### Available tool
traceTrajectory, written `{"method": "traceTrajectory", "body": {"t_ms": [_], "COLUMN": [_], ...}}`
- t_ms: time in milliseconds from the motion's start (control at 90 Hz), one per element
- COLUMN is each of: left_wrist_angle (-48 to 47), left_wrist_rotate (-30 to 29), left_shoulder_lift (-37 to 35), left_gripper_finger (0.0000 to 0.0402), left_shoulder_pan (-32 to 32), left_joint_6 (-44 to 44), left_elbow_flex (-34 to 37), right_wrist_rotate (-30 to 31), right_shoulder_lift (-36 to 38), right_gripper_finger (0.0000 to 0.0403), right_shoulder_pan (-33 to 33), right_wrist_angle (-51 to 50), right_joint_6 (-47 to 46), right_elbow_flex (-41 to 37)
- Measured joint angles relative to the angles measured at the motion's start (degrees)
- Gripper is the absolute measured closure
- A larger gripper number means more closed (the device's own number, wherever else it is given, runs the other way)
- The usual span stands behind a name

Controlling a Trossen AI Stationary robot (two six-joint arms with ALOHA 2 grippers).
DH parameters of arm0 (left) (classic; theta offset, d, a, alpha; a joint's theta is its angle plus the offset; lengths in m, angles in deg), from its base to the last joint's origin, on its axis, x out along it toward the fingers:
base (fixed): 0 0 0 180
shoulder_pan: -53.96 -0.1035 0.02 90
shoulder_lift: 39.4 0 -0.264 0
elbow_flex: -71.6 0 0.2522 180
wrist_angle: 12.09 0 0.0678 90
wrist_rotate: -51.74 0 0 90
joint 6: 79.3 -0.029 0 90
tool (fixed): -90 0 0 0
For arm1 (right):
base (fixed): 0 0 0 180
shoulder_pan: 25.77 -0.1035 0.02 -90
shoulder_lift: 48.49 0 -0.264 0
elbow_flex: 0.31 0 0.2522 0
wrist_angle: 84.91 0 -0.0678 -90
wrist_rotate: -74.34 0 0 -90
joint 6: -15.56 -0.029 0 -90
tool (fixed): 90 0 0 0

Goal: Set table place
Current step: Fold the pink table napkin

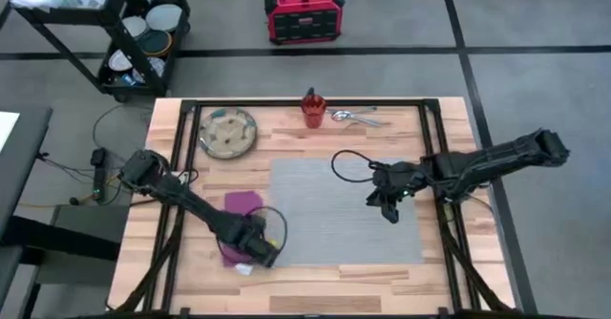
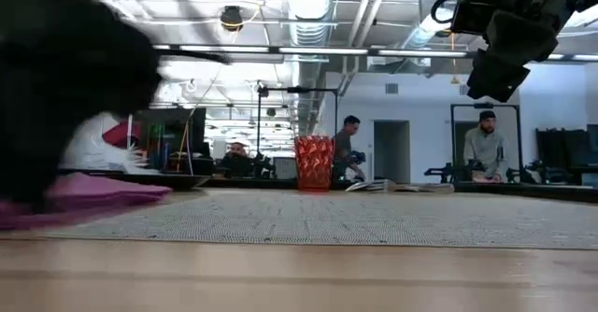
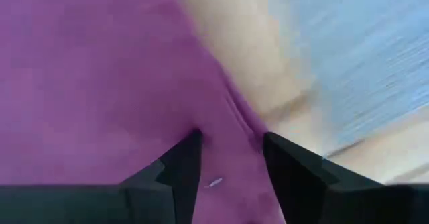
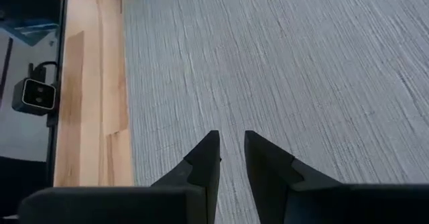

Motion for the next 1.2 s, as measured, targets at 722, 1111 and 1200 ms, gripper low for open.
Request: {"method": "traceTrajectory", "body": {"t_ms": [722,1111,1200], "left_wrist_angle": [-14.35,-2.90,-0.33], "left_wrist_rotate": [-21.72,-18.86,-20.18], "left_shoulder_lift": [-5.30,-5.37,-5.69], "left_gripper_finger": [0.0272,0.0397,0.0400], "left_shoulder_pan": [-2.21,-13.89,-17.88], "left_joint_6": [19.78,3.93,2.79], "left_elbow_flex": [-0.46,8.02,10.06], "right_wrist_rotate": [0.17,0.19,0.71], "right_shoulder_lift": [0.00,0.00,0.00], "right_gripper_finger": [0.0344,0.0344,0.0344], "right_shoulder_pan": [2.03,2.03,2.03], "right_wrist_angle": [1.49,1.23,1.18], "right_joint_6": [3.44,2.50,2.51], "right_elbow_flex": [0.00,0.00,0.00]}}
